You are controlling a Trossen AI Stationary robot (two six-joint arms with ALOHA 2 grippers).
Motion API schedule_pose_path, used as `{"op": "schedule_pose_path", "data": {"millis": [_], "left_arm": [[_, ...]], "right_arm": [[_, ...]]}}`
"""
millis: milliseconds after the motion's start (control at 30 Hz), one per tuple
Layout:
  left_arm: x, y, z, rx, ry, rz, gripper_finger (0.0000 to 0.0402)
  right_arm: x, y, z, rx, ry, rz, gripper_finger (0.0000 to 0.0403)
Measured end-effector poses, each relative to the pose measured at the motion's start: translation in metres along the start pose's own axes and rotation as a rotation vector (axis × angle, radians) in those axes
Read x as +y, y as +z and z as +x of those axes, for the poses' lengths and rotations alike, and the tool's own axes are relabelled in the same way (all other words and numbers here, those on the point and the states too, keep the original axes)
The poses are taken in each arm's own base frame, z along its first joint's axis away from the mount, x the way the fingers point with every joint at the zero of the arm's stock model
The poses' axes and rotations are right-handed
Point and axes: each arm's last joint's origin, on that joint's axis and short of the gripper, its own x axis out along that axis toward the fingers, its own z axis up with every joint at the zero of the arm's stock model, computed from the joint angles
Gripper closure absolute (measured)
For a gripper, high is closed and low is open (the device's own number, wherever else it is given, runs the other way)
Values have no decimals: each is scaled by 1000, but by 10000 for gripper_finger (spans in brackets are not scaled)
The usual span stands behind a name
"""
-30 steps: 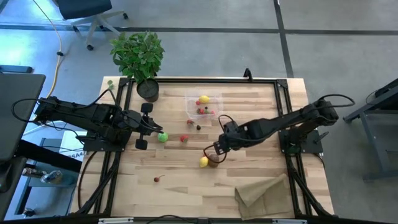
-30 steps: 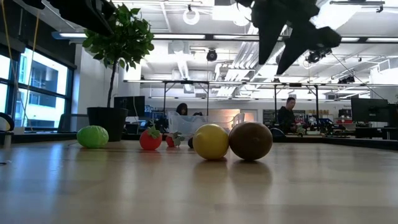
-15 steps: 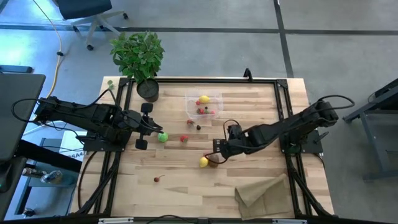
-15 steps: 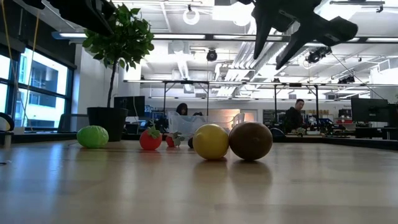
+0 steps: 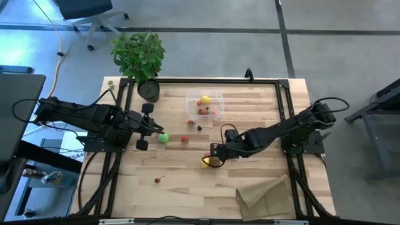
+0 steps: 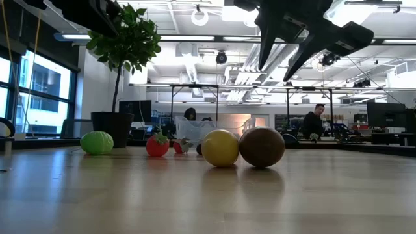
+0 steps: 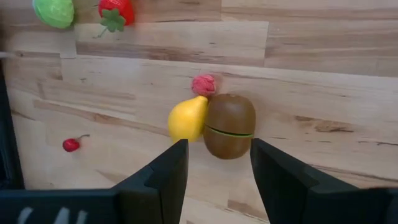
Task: Pick and placing Produce into tupperware
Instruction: Put the kiwi into the transparent bin
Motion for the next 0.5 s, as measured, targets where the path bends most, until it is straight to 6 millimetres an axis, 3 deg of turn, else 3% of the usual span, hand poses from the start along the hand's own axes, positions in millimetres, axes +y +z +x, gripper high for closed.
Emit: {"op": "schedule_pose_path", "data": {"millis": [300,500], "left_arm": [[0,0,0,1,0,1,399],[0,0,0,0,0,0,399]], "right_arm": [[-1,-6,20,42,-63,-53,237],[3,-9,23,52,-25,-51,237]]}}
